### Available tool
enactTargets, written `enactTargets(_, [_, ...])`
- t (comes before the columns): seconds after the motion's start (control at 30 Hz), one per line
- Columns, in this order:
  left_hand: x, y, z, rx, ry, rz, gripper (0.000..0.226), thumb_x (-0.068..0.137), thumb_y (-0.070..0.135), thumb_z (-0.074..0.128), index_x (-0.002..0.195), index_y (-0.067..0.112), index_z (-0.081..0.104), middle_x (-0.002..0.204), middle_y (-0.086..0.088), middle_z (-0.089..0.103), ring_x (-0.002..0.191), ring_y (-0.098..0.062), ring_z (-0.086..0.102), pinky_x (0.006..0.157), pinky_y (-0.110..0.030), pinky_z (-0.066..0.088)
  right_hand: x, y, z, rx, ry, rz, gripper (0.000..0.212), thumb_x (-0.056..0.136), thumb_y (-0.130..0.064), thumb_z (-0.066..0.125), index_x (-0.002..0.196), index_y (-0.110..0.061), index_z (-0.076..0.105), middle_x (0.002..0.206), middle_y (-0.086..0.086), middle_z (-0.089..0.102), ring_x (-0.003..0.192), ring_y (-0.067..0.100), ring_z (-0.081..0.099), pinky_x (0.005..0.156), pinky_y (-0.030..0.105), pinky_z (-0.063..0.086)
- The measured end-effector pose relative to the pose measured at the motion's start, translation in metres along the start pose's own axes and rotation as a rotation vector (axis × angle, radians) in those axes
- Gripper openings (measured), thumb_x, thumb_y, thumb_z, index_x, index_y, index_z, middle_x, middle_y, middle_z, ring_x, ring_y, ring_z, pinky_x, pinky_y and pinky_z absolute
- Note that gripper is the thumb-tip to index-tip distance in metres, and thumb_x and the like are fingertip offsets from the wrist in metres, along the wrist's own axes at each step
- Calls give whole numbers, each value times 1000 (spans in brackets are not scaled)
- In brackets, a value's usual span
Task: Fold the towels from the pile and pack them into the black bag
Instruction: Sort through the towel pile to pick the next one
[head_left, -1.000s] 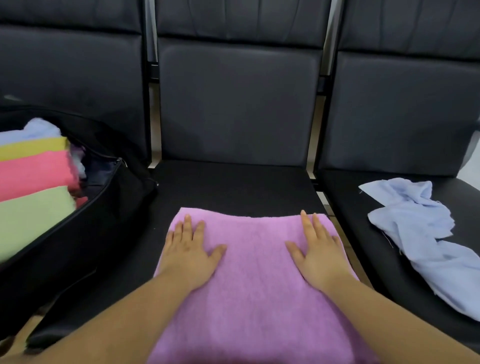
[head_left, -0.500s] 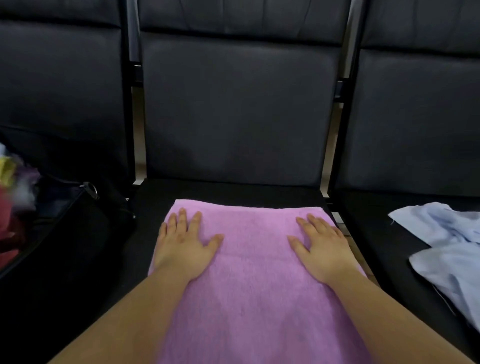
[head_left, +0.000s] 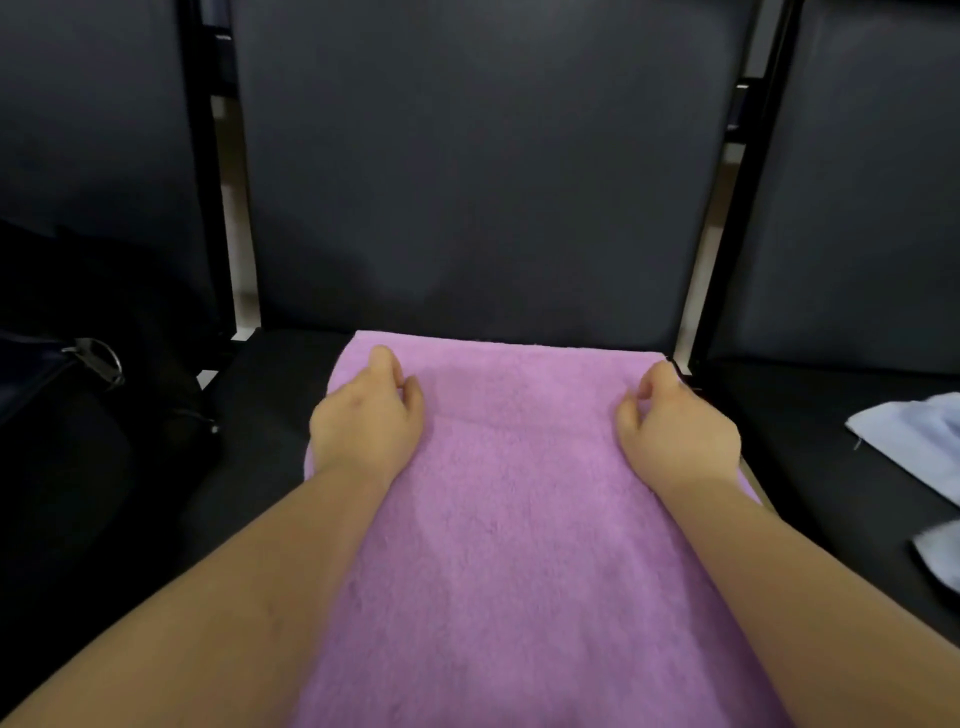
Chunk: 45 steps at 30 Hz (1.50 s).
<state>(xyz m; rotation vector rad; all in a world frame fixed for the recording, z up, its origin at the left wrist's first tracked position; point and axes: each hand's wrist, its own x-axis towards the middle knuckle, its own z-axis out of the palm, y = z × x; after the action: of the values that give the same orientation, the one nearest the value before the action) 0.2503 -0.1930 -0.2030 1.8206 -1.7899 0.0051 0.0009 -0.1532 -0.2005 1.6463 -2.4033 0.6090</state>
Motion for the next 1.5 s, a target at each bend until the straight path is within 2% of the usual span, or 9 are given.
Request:
enactTargets(0.1, [-1, -3, -1, 73, -152, 24, 27, 101, 39, 32, 86, 18, 41, 69, 3, 48, 67, -20, 45, 60, -31, 32, 0, 5, -3, 16, -181, 15, 21, 97, -29, 39, 104, -12, 50, 95, 9, 63, 76, 28, 49, 63, 32, 36])
enactTargets(0.23, [-13, -6, -17, 83, -368, 105, 33, 101, 39, 31, 102, 12, 49, 108, -9, 57, 100, -27, 53, 86, -36, 39, -18, 14, -31, 180, -354, -18, 26, 96, -29, 46, 116, -15, 54, 119, 5, 59, 111, 25, 52, 91, 33, 43])
enactTargets(0.5, [-88, -3, -113, 455, -971, 142, 63, 92, 23, 39, 151, 20, 18, 160, -11, 0, 147, -30, 2, 118, -45, 7, -94, 21, -103, -201, -696, -156, 50, 89, -45, 43, 130, -17, 51, 147, 8, 32, 142, 25, 20, 112, 39, 26])
enactTargets(0.8, [-166, -59, -174, 152, -700, -310, 68, 81, 40, 71, 131, 4, 44, 133, -16, 45, 116, -30, 52, 90, -34, 45, -173, 64, -144, 259, -631, 370, 68, 85, -25, 63, 141, -1, 33, 133, 15, 49, 110, 27, 55, 88, 33, 47])
enactTargets(0.97, [-167, -62, -177, -12, -739, -269, 40, 79, 24, 76, 57, 7, 48, 63, -6, 48, 64, -21, 50, 63, -27, 40, -198, 81, -145, 464, -513, 531, 38, 84, -28, 72, 97, 6, 65, 93, 17, 65, 82, 30, 59, 77, 38, 49])
enactTargets(1.17, [-164, -60, -193, -517, -718, -355, 12, 90, 6, 61, 80, 2, 57, 78, -12, 62, 71, -20, 59, 68, -29, 51, -202, 93, -163, 868, -535, 564, 14, 84, -5, 67, 78, -9, 55, 79, 24, 59, 69, 27, 54, 65, 37, 38])
enactTargets(1.3, [-168, -60, -212, -748, -786, -263, 22, 87, -3, 62, 99, 12, 53, 89, -12, 66, 82, -22, 66, 69, -32, 53, -205, 95, -185, 1078, -580, 468, 31, 87, 4, 60, 107, -18, 55, 90, 16, 60, 79, 26, 59, 71, 35, 48])
enactTargets(1.4, [-168, -68, -217, -723, -886, -148, 37, 86, -6, 62, 106, 25, 63, 92, -4, 67, 86, -15, 65, 76, -27, 53, -213, 97, -197, 1004, -764, 333, 45, 84, 10, 61, 117, -20, 62, 111, 17, 67, 102, 28, 65, 89, 37, 51])
enactTargets(1.5, [-173, -76, -221, -533, -916, -26, 36, 76, -2, 74, 93, 30, 74, 95, -7, 62, 88, -16, 60, 78, -20, 50, -220, 97, -202, 669, -764, 192, 41, 78, 7, 70, 106, -23, 70, 109, 0, 67, 97, 10, 63, 81, 14, 48])
